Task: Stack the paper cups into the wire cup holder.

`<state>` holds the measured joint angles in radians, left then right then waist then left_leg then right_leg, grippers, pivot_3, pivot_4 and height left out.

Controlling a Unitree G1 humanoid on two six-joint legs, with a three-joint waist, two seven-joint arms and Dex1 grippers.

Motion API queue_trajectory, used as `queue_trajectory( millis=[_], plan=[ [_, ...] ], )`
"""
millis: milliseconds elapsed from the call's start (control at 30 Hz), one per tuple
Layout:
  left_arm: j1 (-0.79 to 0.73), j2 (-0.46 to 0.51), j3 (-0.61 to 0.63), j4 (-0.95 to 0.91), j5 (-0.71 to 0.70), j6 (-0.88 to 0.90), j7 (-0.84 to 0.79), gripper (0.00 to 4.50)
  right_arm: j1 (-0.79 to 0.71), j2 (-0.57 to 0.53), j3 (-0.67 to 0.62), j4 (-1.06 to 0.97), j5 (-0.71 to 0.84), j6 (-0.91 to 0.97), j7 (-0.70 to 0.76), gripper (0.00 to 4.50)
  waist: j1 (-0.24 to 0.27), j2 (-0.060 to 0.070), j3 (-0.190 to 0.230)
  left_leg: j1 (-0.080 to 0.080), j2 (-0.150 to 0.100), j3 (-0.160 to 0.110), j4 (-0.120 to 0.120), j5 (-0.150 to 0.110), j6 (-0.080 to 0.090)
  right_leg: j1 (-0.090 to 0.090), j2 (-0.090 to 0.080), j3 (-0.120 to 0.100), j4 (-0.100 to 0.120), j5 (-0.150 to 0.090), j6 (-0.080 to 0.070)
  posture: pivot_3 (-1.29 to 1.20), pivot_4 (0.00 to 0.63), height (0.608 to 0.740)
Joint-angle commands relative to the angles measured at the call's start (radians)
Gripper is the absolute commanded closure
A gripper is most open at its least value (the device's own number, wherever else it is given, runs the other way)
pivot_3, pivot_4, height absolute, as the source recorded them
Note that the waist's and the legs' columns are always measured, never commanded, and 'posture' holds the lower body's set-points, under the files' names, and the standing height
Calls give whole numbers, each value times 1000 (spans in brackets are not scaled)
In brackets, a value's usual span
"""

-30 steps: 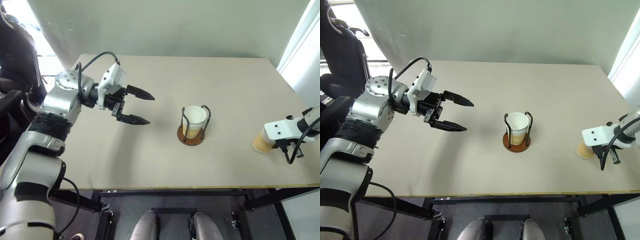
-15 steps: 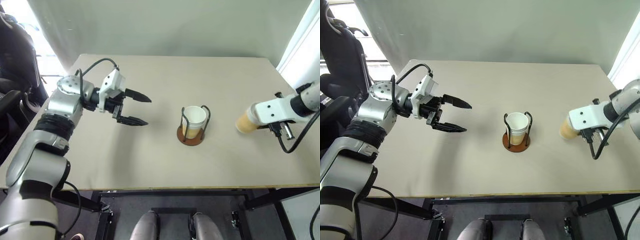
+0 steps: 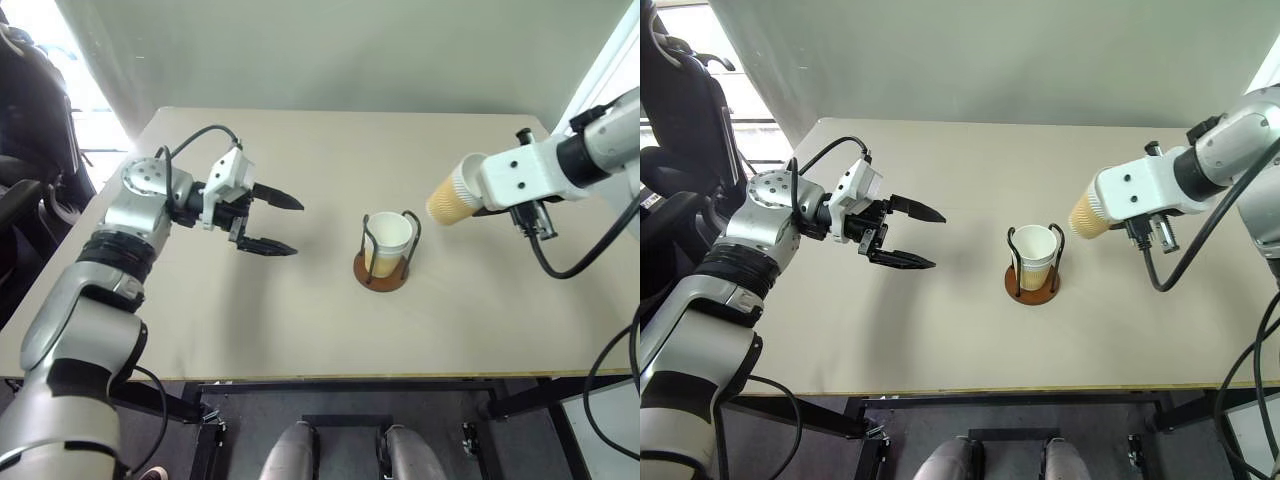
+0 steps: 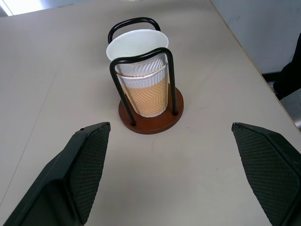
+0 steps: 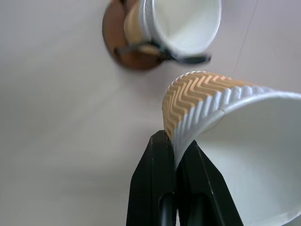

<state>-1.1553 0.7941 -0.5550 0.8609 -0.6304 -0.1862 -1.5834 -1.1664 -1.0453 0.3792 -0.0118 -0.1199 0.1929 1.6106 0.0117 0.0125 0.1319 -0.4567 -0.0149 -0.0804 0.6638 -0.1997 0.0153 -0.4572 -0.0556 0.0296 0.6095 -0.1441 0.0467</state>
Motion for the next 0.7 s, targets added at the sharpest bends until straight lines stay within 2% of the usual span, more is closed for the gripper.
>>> queue_trajectory(
  millis=[33, 300, 700],
  plan=[
    [-20, 4, 10, -21, -17, -11, -31, 45, -57, 10, -2, -36, 22, 31, 4, 4479, 1, 0, 0, 0, 0, 0, 0, 0, 0, 0, 0, 0, 0, 0, 0, 0, 150, 740],
    [-28, -5, 14, -4, -12, -16, -31, 45, -119, 87, 9, -23, 8, 39, 4, 4479, 0, 0, 0, 0, 0, -1, 0, 0, 0, -1, 0, -1, 1, -1, -1, 0, 150, 740],
    [-13, 7, 21, -16, -16, -18, -31, 45, -87, 141, 19, -20, -3, 41, 3, 4479, 0, 0, 0, -1, 0, -1, 0, 0, -1, -1, 0, -1, 1, -1, -1, 0, 150, 740]
  ],
)
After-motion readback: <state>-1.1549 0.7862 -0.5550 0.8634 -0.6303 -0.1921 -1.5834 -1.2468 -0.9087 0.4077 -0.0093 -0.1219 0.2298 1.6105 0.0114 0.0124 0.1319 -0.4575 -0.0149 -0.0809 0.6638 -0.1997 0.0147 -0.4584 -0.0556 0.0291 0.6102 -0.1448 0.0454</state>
